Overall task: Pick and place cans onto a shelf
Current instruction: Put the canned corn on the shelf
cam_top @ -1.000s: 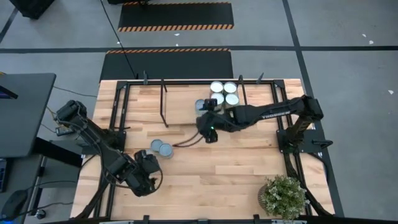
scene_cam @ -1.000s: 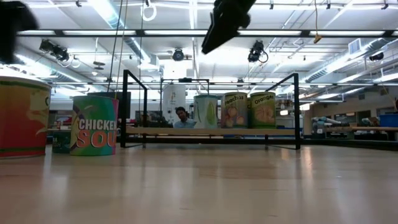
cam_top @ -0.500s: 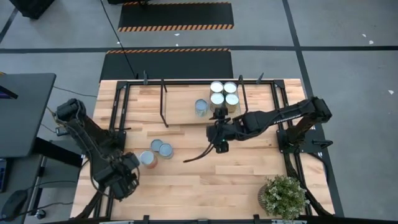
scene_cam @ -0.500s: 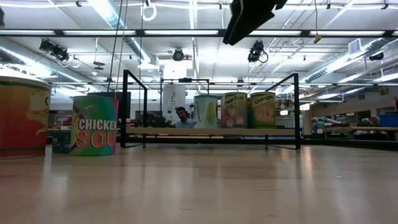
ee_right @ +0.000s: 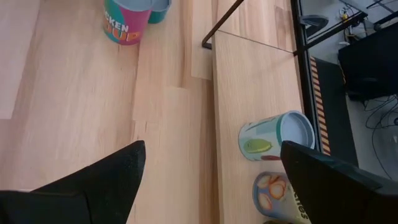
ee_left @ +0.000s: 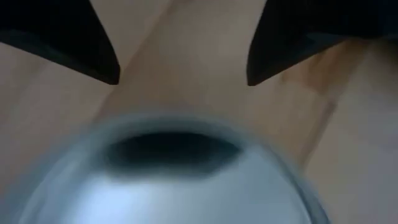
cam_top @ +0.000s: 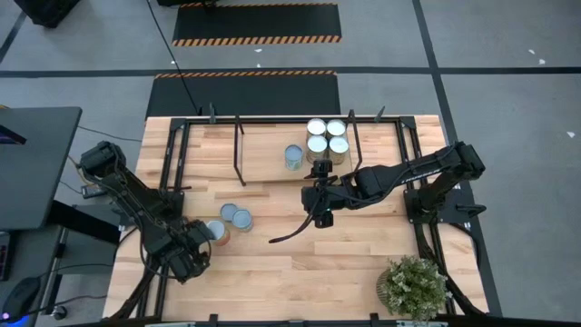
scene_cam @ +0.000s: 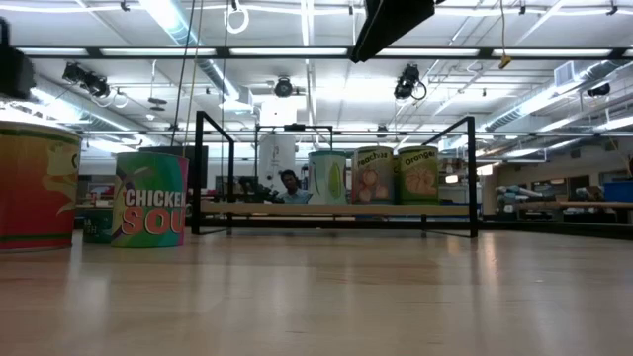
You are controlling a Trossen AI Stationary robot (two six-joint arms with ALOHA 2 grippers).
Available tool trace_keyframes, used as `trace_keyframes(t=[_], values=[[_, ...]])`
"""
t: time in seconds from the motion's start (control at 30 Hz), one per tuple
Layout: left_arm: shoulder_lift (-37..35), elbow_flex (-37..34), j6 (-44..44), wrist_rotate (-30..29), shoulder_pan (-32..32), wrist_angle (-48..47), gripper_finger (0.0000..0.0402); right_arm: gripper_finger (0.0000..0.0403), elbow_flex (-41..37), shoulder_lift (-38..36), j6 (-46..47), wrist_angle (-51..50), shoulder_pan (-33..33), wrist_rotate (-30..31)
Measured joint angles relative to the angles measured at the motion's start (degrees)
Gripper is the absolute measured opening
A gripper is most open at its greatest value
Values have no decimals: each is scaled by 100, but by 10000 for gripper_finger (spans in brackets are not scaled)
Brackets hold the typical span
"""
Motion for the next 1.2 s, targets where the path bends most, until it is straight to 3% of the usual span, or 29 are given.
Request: trace_keyframes(t=[0.17,0.53,0.87,1.2], values=[[0,0,289,-509,151,1,395,381,0,2,12,42,-6,-46],[39,0,529,-1867,191,424,398,381,0,2,189,-144,5,-135],[275,0,901,-1943,426,935,367,381,-24,2,211,-81,40,-181],[275,279,2208,-1597,682,2131,304,381,-1274,11,-144,1931,186,-932]])
